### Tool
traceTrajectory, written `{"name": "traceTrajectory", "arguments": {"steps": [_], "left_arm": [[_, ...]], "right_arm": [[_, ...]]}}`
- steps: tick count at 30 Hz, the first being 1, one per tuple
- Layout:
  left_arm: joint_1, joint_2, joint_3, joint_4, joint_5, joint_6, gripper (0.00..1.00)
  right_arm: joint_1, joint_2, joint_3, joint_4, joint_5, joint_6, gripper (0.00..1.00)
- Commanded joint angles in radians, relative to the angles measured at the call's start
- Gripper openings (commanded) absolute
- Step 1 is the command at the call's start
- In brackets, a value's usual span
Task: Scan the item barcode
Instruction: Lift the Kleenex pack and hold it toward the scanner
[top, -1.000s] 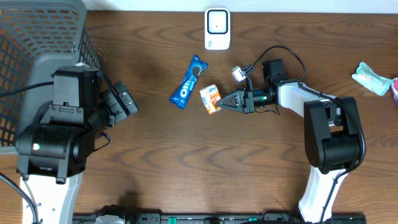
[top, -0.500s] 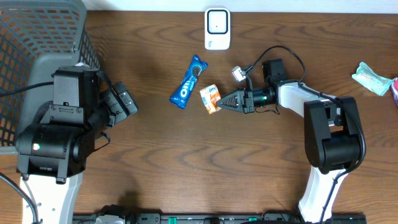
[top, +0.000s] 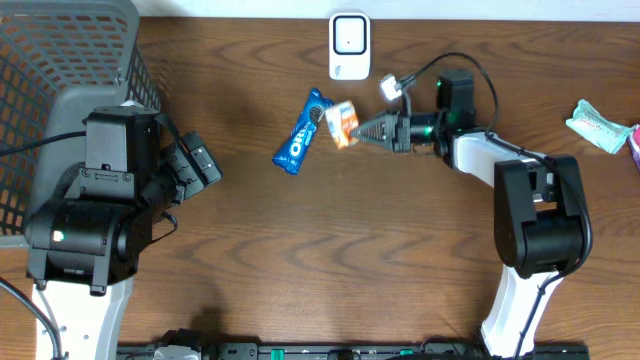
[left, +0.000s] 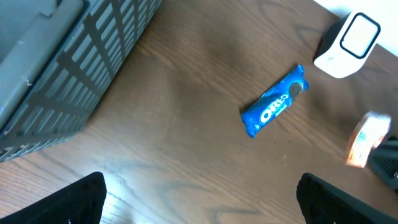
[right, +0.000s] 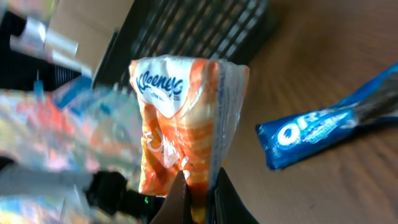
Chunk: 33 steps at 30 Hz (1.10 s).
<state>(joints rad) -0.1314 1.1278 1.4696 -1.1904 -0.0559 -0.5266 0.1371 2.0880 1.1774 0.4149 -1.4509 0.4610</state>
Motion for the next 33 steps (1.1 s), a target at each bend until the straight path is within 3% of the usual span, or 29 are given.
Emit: {"name": "traceTrajectory", "arguments": {"steps": [1, 4, 33], "left_arm": [[0.004, 0.002, 0.007, -0.003, -0.012, 0.002, 0.98], [0.004, 0.002, 0.007, -0.003, -0.012, 0.003, 0.98], [0.004, 0.002, 0.007, -0.003, -0.012, 0.002, 0.98]], "right_arm": [[-0.008, 0.001, 0.005, 0.127, 0.029, 0.295, 0.01], [-0.003, 0.001, 0.005, 0.185, 0.020, 0.318, 0.01], [0.018, 0.001, 0.005, 0.185, 0.062, 0.332, 0.01]]}}
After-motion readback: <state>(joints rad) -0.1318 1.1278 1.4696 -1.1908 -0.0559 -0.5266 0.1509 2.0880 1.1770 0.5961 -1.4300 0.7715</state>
